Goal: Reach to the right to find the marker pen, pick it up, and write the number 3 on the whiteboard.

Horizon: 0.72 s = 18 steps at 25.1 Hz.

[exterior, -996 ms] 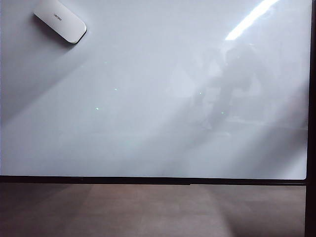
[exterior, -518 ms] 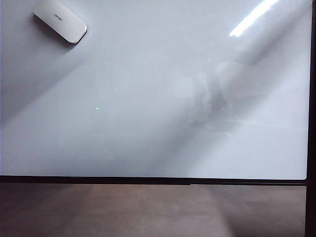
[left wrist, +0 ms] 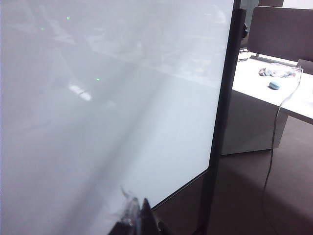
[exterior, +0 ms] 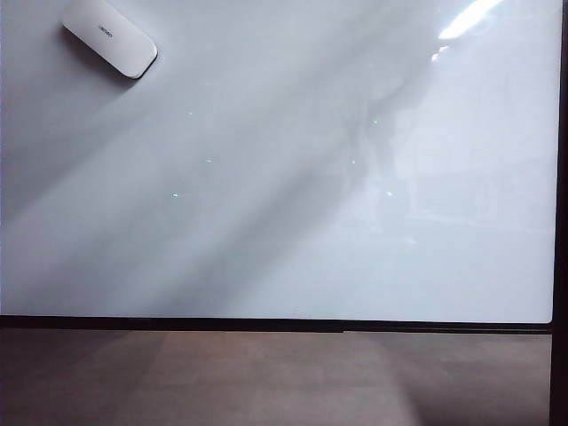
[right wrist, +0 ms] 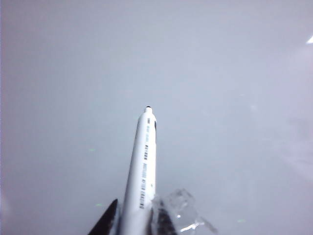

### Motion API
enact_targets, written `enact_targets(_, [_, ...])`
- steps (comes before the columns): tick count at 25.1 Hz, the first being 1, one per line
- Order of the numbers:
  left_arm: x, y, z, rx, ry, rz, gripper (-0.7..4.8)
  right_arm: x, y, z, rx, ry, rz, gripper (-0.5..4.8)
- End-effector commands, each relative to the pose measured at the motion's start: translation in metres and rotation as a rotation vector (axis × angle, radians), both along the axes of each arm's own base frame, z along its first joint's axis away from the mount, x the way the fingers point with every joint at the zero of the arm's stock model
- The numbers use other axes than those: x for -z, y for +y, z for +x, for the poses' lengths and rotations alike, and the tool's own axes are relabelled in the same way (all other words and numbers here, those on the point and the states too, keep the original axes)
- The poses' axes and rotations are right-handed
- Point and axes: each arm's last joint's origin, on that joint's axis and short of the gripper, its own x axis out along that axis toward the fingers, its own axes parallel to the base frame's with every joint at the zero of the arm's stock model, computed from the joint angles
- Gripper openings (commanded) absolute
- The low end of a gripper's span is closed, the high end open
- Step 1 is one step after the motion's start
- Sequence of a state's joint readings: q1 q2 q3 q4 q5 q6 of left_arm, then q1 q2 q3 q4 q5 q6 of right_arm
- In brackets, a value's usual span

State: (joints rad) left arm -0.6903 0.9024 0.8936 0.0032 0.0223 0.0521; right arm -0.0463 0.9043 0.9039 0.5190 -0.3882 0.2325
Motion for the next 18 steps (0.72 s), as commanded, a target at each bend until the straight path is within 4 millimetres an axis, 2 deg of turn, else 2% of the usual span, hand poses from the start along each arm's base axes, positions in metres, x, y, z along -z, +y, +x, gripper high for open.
enact_targets(1, [-0.003, 0.001, -0.001, 0.0, -0.015, -0.012, -0.05, 0.006, 0.025, 0.007, -0.013, 0.042, -0.012, 0.43])
enact_targets(7, [-0.003, 0.001, -0.001, -0.001, -0.015, -0.012, -0.05, 0.032, 0.093, 0.03, -0.117, 0.163, -0.066, 0.44])
enact_targets(9, [-0.003, 0.001, -0.001, -0.001, -0.016, -0.012, -0.05, 0.038, 0.107, 0.038, -0.126, 0.139, -0.114, 0.44])
enact_targets(12, [-0.003, 0.001, -0.001, 0.0, -0.016, -0.013, -0.05, 0.044, 0.117, 0.048, -0.095, 0.086, -0.146, 0.44])
enact_targets(18, [-0.003, 0.001, -0.001, 0.0, -0.016, -0.012, -0.05, 0.066, 0.127, 0.074, -0.025, 0.136, -0.137, 0.44])
